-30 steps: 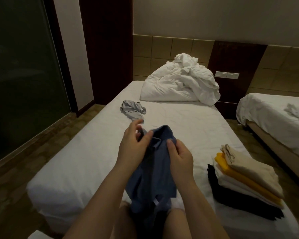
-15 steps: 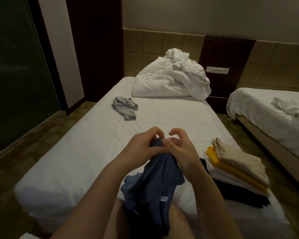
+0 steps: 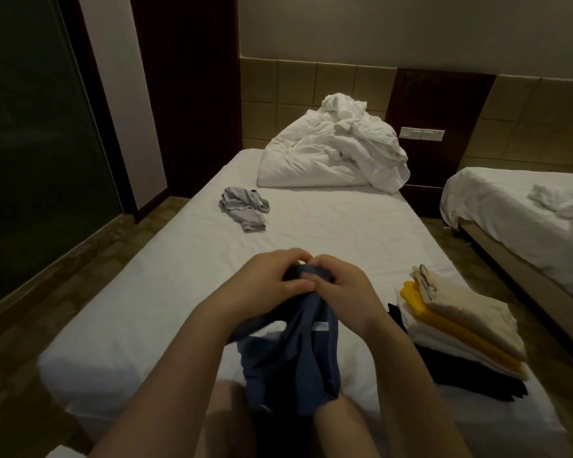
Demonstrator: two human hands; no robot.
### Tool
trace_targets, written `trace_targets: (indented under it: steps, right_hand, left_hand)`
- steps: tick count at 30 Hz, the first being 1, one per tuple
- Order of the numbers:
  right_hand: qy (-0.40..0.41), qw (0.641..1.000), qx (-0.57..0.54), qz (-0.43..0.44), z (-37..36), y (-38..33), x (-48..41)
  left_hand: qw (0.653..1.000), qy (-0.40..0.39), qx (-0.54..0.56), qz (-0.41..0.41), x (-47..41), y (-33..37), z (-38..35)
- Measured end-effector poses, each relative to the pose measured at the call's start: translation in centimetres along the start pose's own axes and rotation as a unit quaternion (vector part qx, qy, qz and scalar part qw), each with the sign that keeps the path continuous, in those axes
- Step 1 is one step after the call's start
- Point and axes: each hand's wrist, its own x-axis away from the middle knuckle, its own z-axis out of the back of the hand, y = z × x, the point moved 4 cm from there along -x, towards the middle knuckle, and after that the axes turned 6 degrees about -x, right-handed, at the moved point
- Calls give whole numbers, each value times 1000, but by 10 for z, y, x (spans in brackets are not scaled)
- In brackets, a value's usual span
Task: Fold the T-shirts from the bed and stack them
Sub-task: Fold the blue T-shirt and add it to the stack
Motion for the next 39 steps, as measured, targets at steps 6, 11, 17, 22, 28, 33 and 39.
trace_targets:
  steps: [6, 11, 17, 22, 28, 33, 39]
  right_hand:
    - [12, 993, -110, -44, 8, -3, 9]
    - [-37, 965, -234, -111, -7, 35, 20]
    - [38, 985, -71, -152, -14, 103, 28]
    - [143, 976, -80, -143, 13, 98, 17]
    - [183, 967, -165, -72, 49, 40, -10]
    - [98, 960, -251, -80, 87, 2, -32]
    - [-10, 993, 106, -57, 114, -38, -46]
  left_hand:
    - [993, 2, 115, -1, 0, 2, -3]
    - [983, 110, 143, -7, -5, 4, 9]
    - [964, 230, 131, 20, -35, 4, 48]
    - [943, 299, 142, 30, -61, 1, 109]
    - [950, 298, 82, 37, -79, -7, 147]
    - [940, 284, 163, 94, -76, -38, 169]
    - [953, 226, 161, 116, -60, -50, 184]
